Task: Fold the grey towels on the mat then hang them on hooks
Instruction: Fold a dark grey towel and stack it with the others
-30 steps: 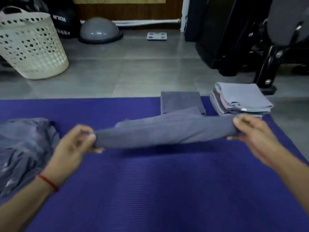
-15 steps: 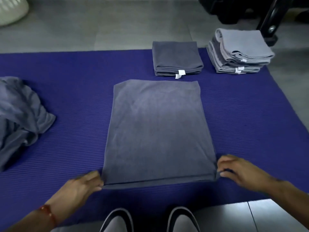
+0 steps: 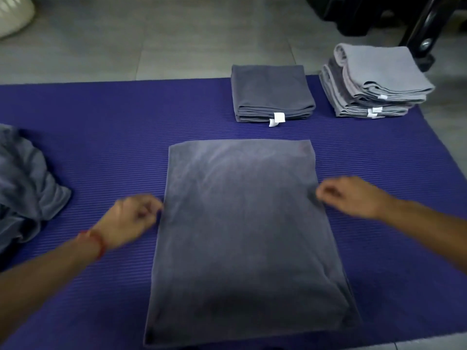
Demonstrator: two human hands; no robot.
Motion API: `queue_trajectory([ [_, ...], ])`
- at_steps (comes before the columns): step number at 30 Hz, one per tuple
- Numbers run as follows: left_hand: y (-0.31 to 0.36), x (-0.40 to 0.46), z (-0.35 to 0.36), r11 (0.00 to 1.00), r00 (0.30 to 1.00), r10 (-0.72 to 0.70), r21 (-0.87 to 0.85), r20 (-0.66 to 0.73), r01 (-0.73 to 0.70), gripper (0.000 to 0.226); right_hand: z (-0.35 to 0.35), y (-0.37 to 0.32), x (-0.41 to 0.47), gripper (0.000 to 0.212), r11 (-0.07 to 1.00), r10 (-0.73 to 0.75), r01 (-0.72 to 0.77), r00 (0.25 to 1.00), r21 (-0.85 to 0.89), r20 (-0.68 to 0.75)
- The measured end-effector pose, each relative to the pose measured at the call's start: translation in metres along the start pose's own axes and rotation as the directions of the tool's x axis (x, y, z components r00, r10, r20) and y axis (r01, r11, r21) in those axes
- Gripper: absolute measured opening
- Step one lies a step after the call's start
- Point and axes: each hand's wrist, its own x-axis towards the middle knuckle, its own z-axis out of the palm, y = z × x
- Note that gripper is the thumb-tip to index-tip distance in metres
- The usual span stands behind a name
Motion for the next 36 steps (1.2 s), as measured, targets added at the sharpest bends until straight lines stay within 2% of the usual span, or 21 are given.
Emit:
queue_trajectory([
  [2, 0.001, 0.065, -0.004, 0.944, 0.960, -0.275, -0.202, -0.046, 0.260, 0.009, -0.014, -0.001, 0.056, 0.022, 0.978, 0.207, -0.197, 0.965, 0.075, -0.160],
  [3, 0.005, 0.091, -0.006, 0.883, 0.929, -0.371, -0.316, -0.016, 0.347, 0.006, -0.019, 0.001, 0.081, 0.029, 0.949, 0.308, -0.286, 0.929, 0.131, -0.207],
  [4, 0.012, 0.112, -0.006, 0.821, 0.903, -0.430, -0.410, 0.013, 0.397, 0.013, -0.021, 0.003, 0.101, 0.037, 0.912, 0.400, -0.361, 0.888, 0.195, -0.227],
  [7, 0.027, 0.150, -0.003, 0.714, 0.865, -0.500, -0.544, 0.044, 0.440, 0.034, -0.020, 0.006, 0.142, 0.065, 0.780, 0.592, -0.516, 0.792, 0.353, -0.151],
  [9, 0.037, 0.166, -0.002, 0.679, 0.866, -0.499, -0.608, 0.028, 0.411, 0.029, -0.013, 0.006, 0.155, 0.068, 0.723, 0.639, -0.560, 0.764, 0.403, -0.084],
  [11, 0.040, 0.180, -0.004, 0.614, 0.865, -0.501, -0.698, 0.017, 0.369, 0.025, -0.007, 0.008, 0.164, 0.050, 0.684, 0.649, -0.527, 0.755, 0.504, -0.091],
  [13, 0.039, 0.187, -0.008, 0.534, 0.873, -0.487, -0.779, 0.035, 0.329, 0.025, -0.006, 0.012, 0.163, 0.025, 0.606, 0.637, -0.389, 0.759, 0.694, -0.132],
  [16, 0.027, 0.182, -0.010, 0.547, 0.894, -0.447, -0.787, 0.014, 0.286, 0.015, -0.012, 0.014, 0.151, 0.018, 0.447, 0.610, -0.181, 0.778, 0.876, -0.151],
  [19, 0.010, 0.175, -0.007, 0.601, 0.869, -0.489, -0.752, -0.078, 0.270, 0.009, -0.009, 0.017, 0.142, 0.007, 0.453, 0.587, -0.149, 0.792, 0.879, -0.168],
  [23, -0.002, 0.179, -0.006, 0.568, 0.833, -0.547, -0.768, -0.083, 0.297, 0.013, 0.001, 0.027, 0.143, 0.028, 0.470, 0.620, -0.162, 0.760, 0.868, -0.194],
  [26, 0.002, 0.185, -0.010, 0.572, 0.820, -0.563, -0.764, -0.101, 0.299, 0.019, 0.000, 0.029, 0.148, 0.033, 0.504, 0.642, -0.138, 0.720, 0.853, -0.263],
  [32, 0.008, 0.205, -0.015, 0.693, 0.796, -0.539, -0.683, -0.277, 0.231, 0.026, -0.013, 0.030, 0.169, 0.025, 0.619, 0.633, -0.055, 0.625, 0.784, -0.456],
  [34, 0.008, 0.212, -0.013, 0.705, 0.773, -0.554, -0.667, -0.308, 0.240, 0.027, -0.013, 0.030, 0.181, 0.023, 0.673, 0.621, -0.082, 0.603, 0.735, -0.501],
  [36, 0.009, 0.215, -0.005, 0.757, 0.748, -0.563, -0.582, -0.351, 0.297, 0.030, -0.011, 0.025, 0.186, 0.024, 0.770, 0.559, -0.146, 0.623, 0.621, -0.547],
])
